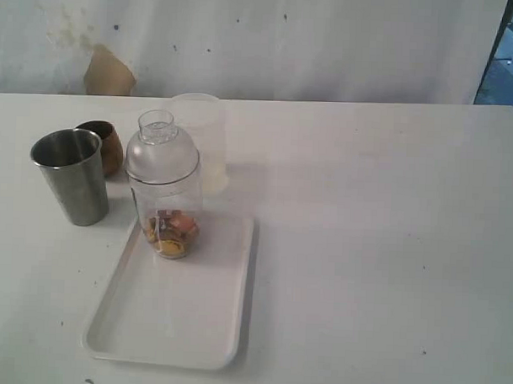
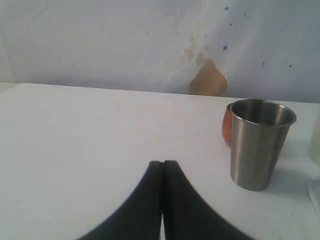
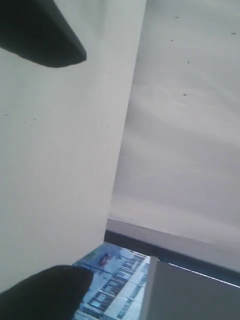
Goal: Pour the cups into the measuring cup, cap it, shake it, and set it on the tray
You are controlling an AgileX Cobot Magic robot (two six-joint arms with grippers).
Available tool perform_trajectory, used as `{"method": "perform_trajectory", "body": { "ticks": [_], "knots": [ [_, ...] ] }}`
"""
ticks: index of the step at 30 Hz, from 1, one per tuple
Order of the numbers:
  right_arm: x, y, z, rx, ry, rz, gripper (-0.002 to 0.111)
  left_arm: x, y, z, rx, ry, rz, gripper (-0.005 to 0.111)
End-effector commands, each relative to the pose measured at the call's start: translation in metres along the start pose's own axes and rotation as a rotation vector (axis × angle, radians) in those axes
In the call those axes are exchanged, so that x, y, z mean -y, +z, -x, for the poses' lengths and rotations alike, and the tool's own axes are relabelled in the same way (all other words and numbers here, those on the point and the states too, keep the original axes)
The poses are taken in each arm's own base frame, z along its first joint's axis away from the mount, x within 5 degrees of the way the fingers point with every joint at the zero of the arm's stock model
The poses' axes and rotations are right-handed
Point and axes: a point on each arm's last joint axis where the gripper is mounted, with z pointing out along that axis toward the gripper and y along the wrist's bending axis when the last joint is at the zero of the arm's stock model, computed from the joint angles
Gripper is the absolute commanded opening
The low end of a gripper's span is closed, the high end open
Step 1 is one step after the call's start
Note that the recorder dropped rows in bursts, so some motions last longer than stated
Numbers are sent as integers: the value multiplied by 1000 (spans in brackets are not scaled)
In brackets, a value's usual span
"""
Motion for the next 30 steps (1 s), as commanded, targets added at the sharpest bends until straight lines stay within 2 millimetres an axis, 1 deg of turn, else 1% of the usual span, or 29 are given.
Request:
{"method": "perform_trajectory", "body": {
  "ticks": [1,6,11,30],
  "knots": [
    [-2,-1,-10,-97,36,11,101,0,0,-1,7,-2,1,0],
    [-2,-1,-15,-145,50,17,101,0,0,-1,7,-2,1,0],
    [-2,-3,-25,-255,62,5,101,0,0,-1,7,-2,1,0],
    [-2,-3,-25,-264,62,6,101,0,0,-1,7,-2,1,0]
  ]
}}
